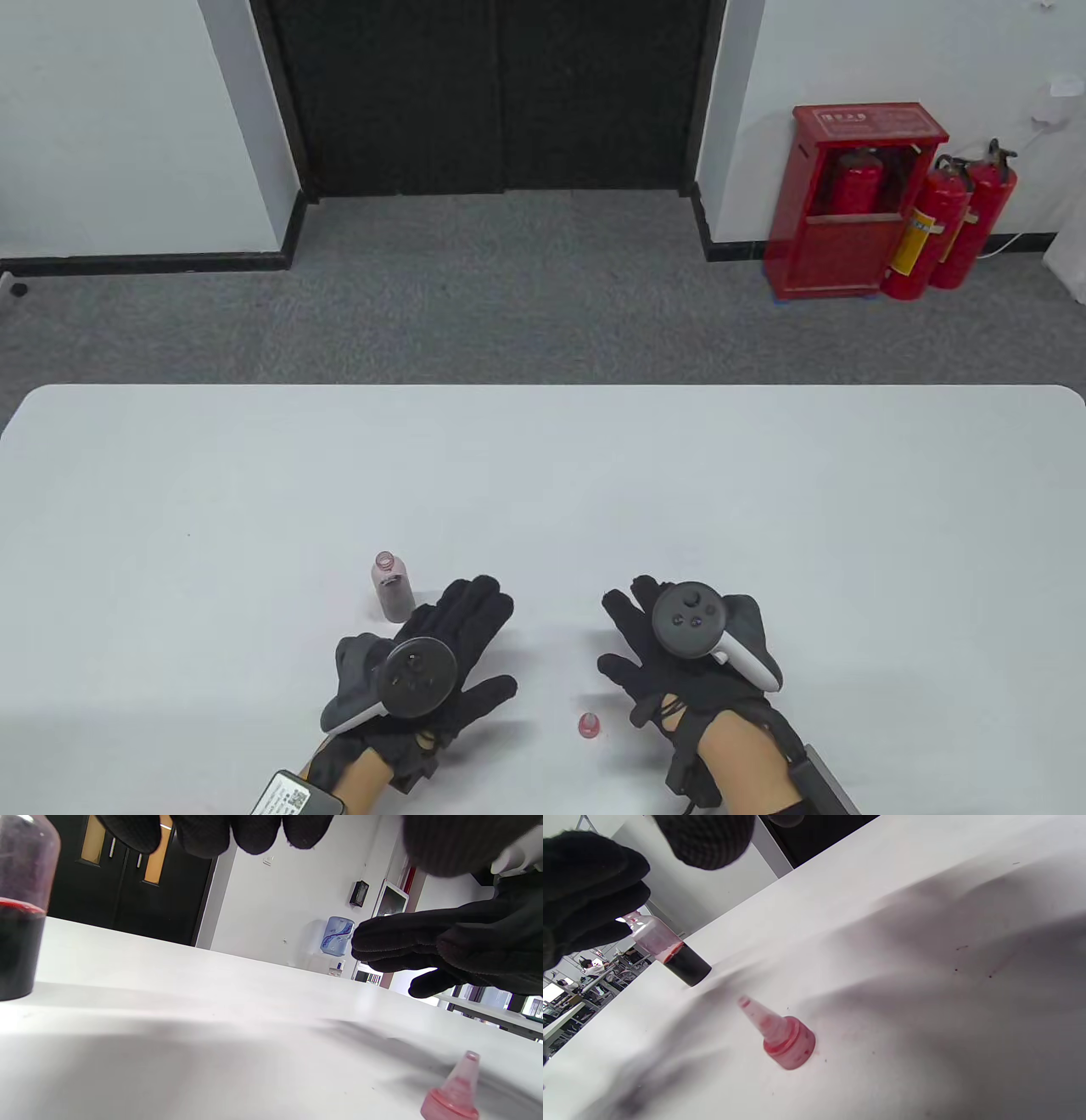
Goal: Close soy sauce bottle by twisting cap
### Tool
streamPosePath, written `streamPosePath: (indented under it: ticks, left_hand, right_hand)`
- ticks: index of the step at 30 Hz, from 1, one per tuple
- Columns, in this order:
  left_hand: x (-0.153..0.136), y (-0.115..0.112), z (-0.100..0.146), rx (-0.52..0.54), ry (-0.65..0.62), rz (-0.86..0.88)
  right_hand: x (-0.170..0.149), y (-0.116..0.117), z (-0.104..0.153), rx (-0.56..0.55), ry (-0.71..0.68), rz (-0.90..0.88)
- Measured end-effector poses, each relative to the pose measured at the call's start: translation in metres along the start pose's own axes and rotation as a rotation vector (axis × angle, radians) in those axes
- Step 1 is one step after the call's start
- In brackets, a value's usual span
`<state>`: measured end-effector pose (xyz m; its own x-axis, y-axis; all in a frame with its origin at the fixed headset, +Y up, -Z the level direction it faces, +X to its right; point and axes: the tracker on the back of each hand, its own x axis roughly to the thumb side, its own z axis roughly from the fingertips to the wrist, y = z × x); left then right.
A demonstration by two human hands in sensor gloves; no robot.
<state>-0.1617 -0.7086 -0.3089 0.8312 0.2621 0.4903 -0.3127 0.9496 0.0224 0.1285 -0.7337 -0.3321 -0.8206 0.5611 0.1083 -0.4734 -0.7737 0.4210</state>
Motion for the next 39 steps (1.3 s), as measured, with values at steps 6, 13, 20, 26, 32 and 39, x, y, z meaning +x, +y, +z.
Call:
streamPosePath:
  ticks: [6, 13, 20, 26, 32, 39]
  left_hand:
    - [0.001, 0.000, 0.000, -0.011, -0.003, -0.005]
    - [0.000, 0.000, -0.001, -0.016, 0.001, -0.013]
    - [0.001, -0.004, -0.002, -0.018, -0.010, 0.021]
    - [0.004, -0.005, -0.002, -0.017, -0.025, 0.036]
    - [0.008, 0.005, 0.002, 0.032, -0.046, 0.076]
    - [0.008, 0.019, 0.008, 0.155, -0.078, 0.129]
  right_hand:
    - [-0.001, -0.001, 0.000, -0.001, 0.003, -0.019]
    - [-0.004, 0.000, -0.001, 0.016, 0.010, -0.025]
    - [-0.004, 0.000, 0.000, 0.020, 0.013, -0.025]
    - [-0.005, 0.004, -0.001, 0.033, 0.015, -0.048]
    - [-0.005, 0.010, -0.004, 0.067, 0.018, -0.046]
    - [-0.002, 0.011, -0.003, 0.071, -0.003, -0.046]
